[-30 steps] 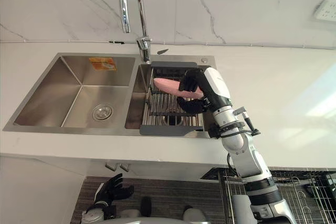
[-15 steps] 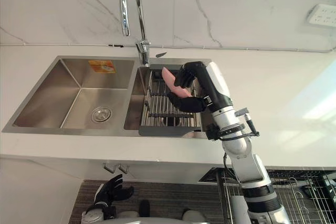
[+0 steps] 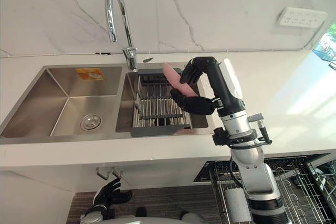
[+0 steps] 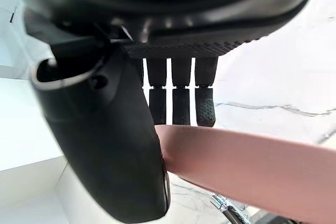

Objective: Walk over to the sink, pick up the cup, carry it to the dishwasher, place the cup inside the dishwasher, then close the dishwasher door

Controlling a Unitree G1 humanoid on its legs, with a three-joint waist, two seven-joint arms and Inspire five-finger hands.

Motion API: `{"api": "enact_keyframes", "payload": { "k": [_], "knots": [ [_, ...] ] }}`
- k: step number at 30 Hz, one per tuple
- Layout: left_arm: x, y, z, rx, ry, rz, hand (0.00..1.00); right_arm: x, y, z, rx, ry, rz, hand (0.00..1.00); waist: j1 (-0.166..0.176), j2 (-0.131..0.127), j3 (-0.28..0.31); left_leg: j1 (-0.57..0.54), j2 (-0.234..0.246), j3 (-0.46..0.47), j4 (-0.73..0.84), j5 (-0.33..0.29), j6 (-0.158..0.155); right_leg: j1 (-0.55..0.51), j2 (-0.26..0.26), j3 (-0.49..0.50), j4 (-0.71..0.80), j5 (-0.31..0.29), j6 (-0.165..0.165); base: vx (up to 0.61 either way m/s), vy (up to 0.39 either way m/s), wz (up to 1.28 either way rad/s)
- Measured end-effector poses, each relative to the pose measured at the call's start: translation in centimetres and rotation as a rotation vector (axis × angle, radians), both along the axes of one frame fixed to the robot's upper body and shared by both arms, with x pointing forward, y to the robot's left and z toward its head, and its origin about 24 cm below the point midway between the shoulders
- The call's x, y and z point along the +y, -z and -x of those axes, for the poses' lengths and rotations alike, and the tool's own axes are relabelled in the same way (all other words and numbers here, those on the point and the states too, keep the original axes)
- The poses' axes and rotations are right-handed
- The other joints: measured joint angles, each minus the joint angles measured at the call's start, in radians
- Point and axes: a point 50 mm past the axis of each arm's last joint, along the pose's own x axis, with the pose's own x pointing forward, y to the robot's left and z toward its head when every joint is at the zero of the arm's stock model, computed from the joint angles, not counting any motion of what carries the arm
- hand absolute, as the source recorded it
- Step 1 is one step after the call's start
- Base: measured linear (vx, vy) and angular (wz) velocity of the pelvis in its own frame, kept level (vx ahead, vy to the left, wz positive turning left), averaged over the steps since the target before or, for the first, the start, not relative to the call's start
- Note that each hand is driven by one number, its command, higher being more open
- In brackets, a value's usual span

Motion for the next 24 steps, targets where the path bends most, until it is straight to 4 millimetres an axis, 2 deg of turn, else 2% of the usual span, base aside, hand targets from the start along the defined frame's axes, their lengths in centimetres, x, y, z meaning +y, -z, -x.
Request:
{"api": "enact_keyframes", "payload": {
  "k": [16, 22, 24],
  "knots": [
    [0.7, 0.1, 0.6, 0.023, -0.029, -0.023, 0.9, -1.9, 0.5, 2.3, -0.005, 0.133, -0.033, 0.3, -0.016, -0.01, -0.012, 0.021, 0.005, 0.071, 0.0, -0.012, -0.004, -0.01, 0.007, 0.069, -0.004, 0.016, 0.004, -0.01, -0.003, -0.13],
    [1.5, 0.1, 1.2, 0.04, -0.032, -0.043, 0.9, -3.5, 1.5, 3.4, 0.014, 0.275, 0.002, 0.3, -0.024, -0.012, -0.02, 0.037, 0.006, 0.132, 0.0, -0.029, -0.006, -0.029, 0.011, 0.128, 0.002, 0.02, 0.009, -0.01, 0.011, -0.31],
    [1.9, 0.2, 1.8, 0.054, -0.033, -0.054, 0.9, -4.0, 1.8, 3.8, 0.018, 0.32, 0.017, 0.3, -0.038, -0.012, -0.022, 0.047, 0.006, 0.156, 0.0, -0.036, -0.007, -0.032, 0.013, 0.153, 0.005, 0.022, 0.011, 0.01, 0.02, -0.39]
  ]
}}
